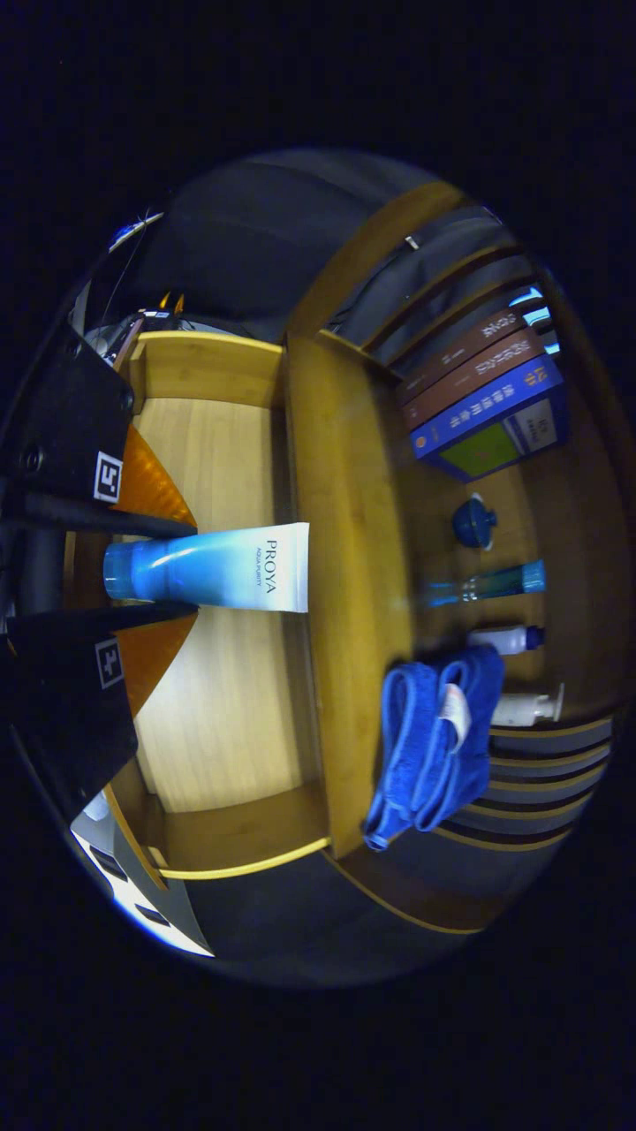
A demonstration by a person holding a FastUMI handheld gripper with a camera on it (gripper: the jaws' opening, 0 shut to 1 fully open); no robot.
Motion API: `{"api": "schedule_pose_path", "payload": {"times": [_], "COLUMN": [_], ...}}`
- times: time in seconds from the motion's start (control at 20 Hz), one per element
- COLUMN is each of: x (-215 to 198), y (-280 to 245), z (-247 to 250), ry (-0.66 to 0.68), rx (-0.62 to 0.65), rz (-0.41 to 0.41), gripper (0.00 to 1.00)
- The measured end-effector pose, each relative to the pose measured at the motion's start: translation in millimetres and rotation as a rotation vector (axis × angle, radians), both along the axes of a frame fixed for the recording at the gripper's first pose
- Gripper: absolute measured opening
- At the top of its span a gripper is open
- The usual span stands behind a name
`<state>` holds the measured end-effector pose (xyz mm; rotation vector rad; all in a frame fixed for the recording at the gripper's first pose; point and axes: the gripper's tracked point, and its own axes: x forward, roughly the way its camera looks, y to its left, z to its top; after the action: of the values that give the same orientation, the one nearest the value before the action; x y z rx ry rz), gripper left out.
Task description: Pull open the drawer, take out the items inside it, and place them on the countertop above the cabinet.
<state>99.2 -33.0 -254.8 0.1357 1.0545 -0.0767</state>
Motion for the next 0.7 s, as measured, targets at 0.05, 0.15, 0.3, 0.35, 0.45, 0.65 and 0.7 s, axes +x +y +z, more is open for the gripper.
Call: {"api": "schedule_pose_path", "payload": {"times": [0.05,0.15,0.3,0.35,0.45,0.65,0.7], "x": [14,37,81,97,126,166,172], "y": [-4,-11,-12,-15,-13,-17,-17], "z": [3,9,14,13,7,-9,-15], "ry": [-0.016,-0.039,-0.062,-0.060,-0.055,-0.019,-0.014], "rx": [-0.008,-0.028,-0.037,-0.047,-0.055,-0.077,-0.076], "rz": [0.004,0.006,0.016,0.021,0.025,0.022,0.016], "gripper": [0.41,0.41,0.41,0.41,0.41,0.41,0.41]}}
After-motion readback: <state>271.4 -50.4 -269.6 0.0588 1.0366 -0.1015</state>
